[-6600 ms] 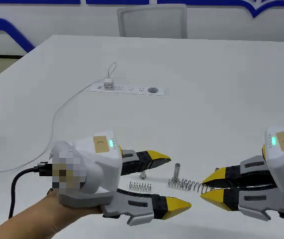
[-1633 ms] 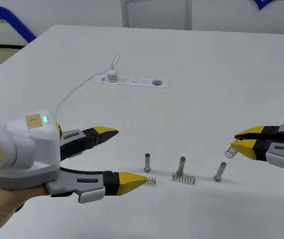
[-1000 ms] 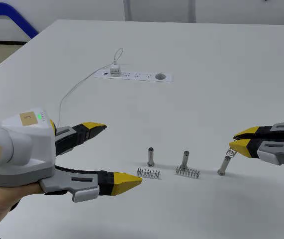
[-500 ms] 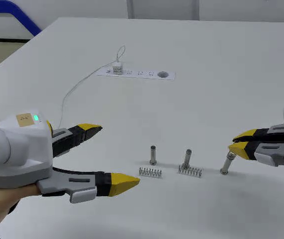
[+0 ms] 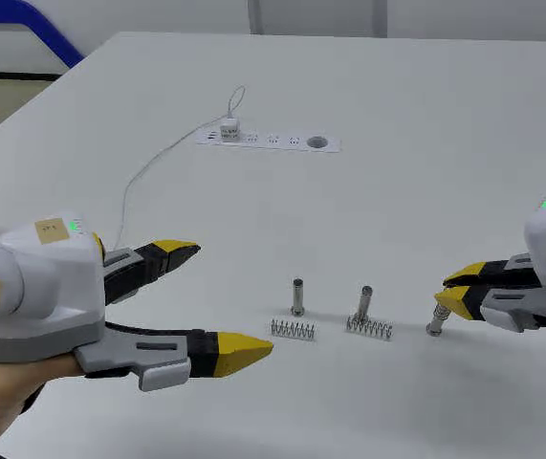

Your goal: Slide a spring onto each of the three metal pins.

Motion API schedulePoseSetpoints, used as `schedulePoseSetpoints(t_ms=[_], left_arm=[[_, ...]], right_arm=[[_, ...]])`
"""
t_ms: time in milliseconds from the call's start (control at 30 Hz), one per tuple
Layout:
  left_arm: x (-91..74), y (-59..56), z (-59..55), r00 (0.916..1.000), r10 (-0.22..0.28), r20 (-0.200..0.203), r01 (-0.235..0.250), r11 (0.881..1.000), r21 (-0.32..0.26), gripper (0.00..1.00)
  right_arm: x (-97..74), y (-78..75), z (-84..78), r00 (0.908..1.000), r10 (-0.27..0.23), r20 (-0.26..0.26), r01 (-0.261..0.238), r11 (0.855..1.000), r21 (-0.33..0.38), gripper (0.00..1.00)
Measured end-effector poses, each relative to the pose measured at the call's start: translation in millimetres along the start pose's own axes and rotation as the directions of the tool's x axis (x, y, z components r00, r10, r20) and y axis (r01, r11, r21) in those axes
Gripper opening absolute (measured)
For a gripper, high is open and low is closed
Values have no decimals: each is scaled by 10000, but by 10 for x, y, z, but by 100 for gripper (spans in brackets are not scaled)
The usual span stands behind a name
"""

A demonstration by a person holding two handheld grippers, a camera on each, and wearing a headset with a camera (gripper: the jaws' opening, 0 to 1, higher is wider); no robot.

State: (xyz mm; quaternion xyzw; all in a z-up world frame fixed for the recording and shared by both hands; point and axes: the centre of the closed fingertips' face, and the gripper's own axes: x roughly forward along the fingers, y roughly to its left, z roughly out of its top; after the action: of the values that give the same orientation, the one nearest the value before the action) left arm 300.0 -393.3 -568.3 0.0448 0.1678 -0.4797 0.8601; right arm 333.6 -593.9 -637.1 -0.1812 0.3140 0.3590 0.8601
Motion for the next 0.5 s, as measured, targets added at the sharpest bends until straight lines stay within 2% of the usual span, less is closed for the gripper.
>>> schedulePoseSetpoints(t_ms=[500], left_arm=[[-29,0,-87,9997,7,-252,-8,10000,-58,88]], right_arm=[[140,29,-177,9986,46,-530,-58,9997,-221,11]])
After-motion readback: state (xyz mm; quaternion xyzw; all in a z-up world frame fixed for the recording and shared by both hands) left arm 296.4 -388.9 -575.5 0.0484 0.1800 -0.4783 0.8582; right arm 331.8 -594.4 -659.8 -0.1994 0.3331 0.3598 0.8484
